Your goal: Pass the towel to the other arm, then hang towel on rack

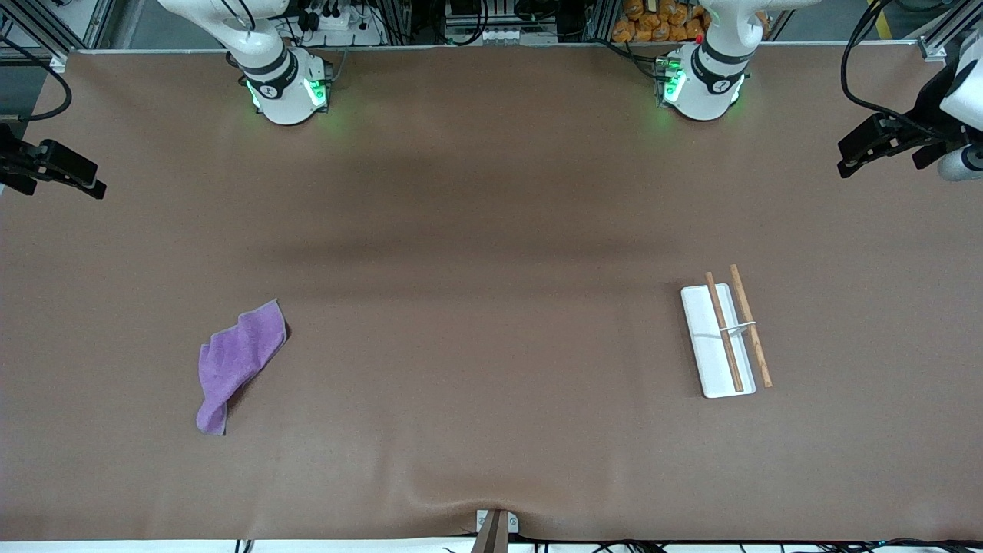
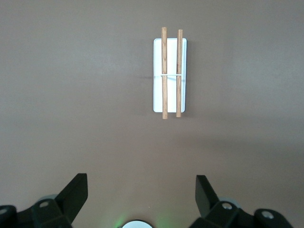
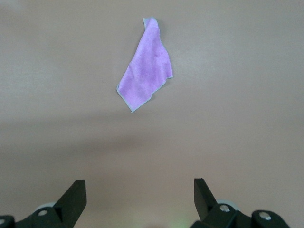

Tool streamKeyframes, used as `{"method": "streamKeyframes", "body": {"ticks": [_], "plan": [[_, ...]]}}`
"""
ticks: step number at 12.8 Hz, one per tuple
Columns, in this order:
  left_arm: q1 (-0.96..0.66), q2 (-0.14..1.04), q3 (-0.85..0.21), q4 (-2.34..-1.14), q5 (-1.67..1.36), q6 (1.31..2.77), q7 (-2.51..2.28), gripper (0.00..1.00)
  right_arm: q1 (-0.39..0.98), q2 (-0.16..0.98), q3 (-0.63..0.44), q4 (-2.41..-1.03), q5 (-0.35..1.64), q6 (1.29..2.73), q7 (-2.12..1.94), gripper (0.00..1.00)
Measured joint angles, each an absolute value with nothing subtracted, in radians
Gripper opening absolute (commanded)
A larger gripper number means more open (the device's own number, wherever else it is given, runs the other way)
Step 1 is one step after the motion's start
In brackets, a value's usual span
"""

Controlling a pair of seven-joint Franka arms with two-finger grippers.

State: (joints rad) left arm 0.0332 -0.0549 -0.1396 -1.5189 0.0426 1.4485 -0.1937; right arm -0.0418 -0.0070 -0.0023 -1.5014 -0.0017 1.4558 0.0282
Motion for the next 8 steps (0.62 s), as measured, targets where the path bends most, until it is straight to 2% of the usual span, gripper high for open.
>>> {"method": "streamKeyframes", "body": {"ticks": [8], "plan": [[0.033,-0.055,-0.14,-1.522,0.043,1.449,-0.194,1.0,-0.042,0.0,-0.002,-1.502,-0.002,1.457,0.028,1.0]]}}
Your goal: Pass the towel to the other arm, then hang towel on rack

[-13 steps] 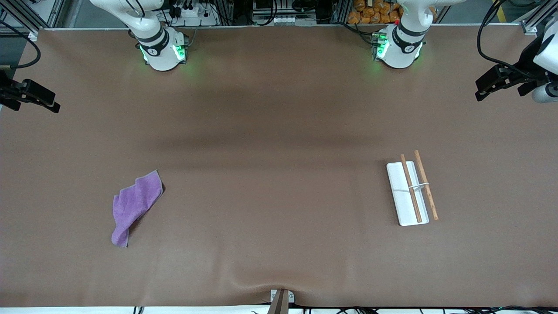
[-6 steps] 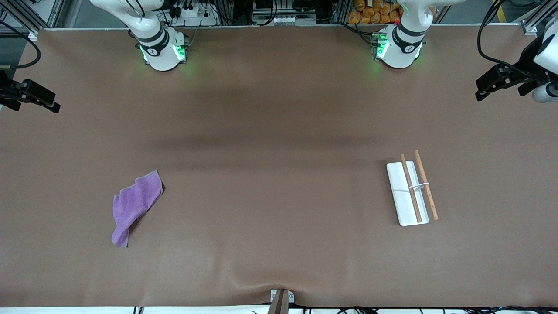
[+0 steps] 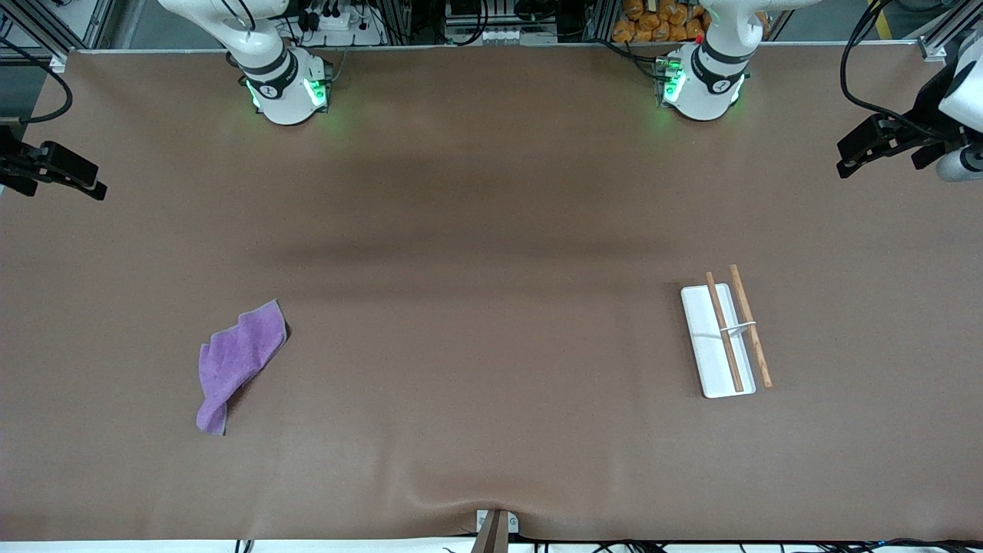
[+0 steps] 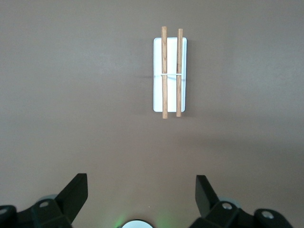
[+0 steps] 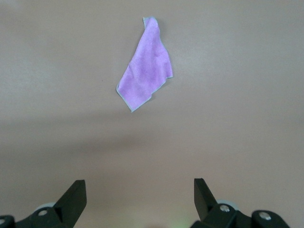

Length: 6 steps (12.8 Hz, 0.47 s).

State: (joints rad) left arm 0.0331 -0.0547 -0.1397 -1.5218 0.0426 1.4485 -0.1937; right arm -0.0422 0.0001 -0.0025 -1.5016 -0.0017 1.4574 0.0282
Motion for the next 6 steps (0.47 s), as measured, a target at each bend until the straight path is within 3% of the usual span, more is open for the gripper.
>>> {"method": "streamKeyframes", "body": {"ticks": [4,6], "plan": [[0.033,-0.055,-0.14,-1.522,0.043,1.449,-0.194,1.0,-0.042,0.021,-0.001,-1.507,-0.002,1.462,0.028,1.0],[0.033,-0.054,-0.139,-1.523,0.043,1.449,-0.194,1.0,-0.05,0.088,-0.002,-1.517,-0.002,1.494,0.028,1.0]]}}
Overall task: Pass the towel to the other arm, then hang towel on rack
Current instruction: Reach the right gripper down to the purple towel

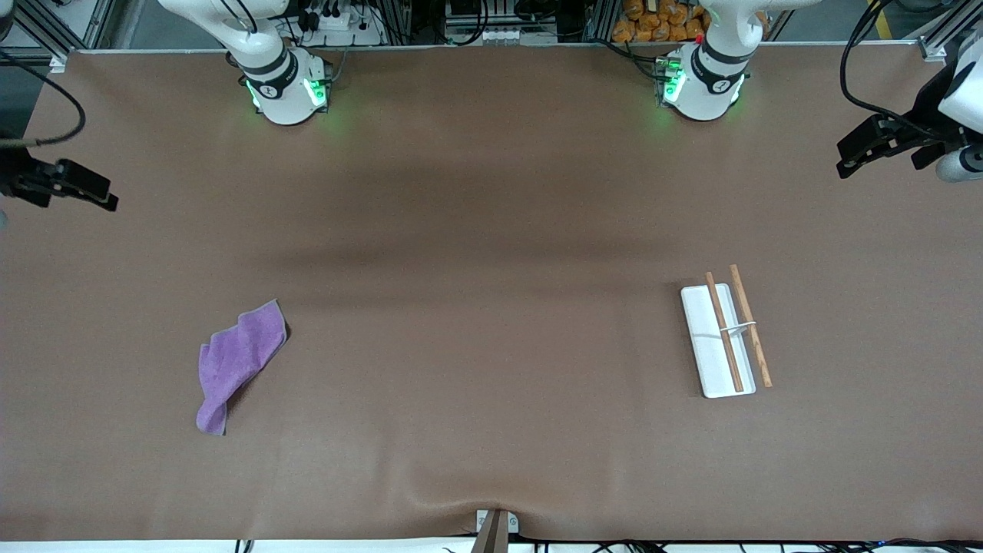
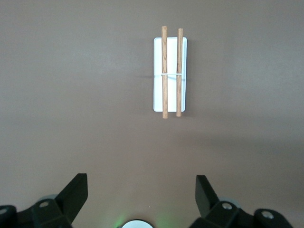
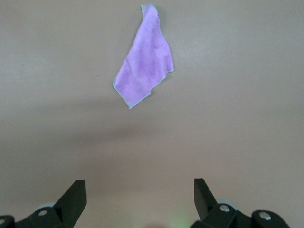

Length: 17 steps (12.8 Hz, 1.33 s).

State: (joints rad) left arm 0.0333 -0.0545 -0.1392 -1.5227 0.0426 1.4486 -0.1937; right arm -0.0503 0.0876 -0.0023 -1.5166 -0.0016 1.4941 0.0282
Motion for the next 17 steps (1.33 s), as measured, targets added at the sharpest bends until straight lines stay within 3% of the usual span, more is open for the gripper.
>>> {"method": "streamKeyframes", "body": {"ticks": [6,12,17], "plan": [[0.033,-0.048,-0.139,-1.525,0.043,1.453,-0.194,1.0,-0.084,0.38,-0.001,-1.517,-0.001,1.821,0.031,1.0],[0.033,-0.043,-0.139,-1.526,0.043,1.463,-0.194,1.0,-0.063,0.515,0.015,-1.515,0.076,1.972,0.184,1.0],[0.033,-0.043,-0.139,-1.526,0.043,1.475,-0.194,1.0,-0.048,0.634,0.016,-1.514,0.075,2.183,0.178,1.0]]}}
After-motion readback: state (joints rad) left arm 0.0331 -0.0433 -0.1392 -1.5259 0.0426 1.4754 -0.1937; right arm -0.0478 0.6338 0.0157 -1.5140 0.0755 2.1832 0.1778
